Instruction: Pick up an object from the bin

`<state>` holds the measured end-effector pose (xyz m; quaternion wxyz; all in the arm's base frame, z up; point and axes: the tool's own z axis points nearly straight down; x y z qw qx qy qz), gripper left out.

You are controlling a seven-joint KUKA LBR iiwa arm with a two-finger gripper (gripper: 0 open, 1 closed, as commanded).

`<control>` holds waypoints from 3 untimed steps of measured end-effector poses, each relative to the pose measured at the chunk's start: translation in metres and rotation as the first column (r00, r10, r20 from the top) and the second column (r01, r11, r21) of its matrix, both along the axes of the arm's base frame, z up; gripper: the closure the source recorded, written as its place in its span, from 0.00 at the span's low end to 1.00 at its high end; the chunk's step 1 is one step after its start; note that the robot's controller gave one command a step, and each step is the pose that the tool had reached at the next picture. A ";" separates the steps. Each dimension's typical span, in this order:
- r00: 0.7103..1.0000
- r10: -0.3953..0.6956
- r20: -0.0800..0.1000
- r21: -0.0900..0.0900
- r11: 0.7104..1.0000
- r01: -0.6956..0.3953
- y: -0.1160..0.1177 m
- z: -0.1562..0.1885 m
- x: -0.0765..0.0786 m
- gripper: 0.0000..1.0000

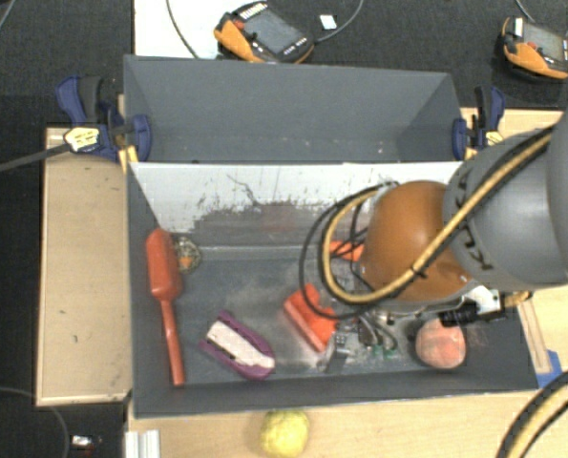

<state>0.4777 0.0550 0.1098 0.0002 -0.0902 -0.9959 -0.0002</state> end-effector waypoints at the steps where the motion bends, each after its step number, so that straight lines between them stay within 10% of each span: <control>1: 0.992 -0.122 0.017 0.004 0.993 0.122 0.006 -0.040 0.006 0.00; 2: 0.966 -0.257 0.010 0.004 0.967 0.257 0.020 -0.039 0.004 1.00; 3: 0.966 -0.257 0.010 0.004 0.966 0.257 0.020 -0.039 0.004 1.00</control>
Offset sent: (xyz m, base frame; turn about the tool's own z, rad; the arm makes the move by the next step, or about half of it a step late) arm 0.0035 0.0203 -0.0398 0.2613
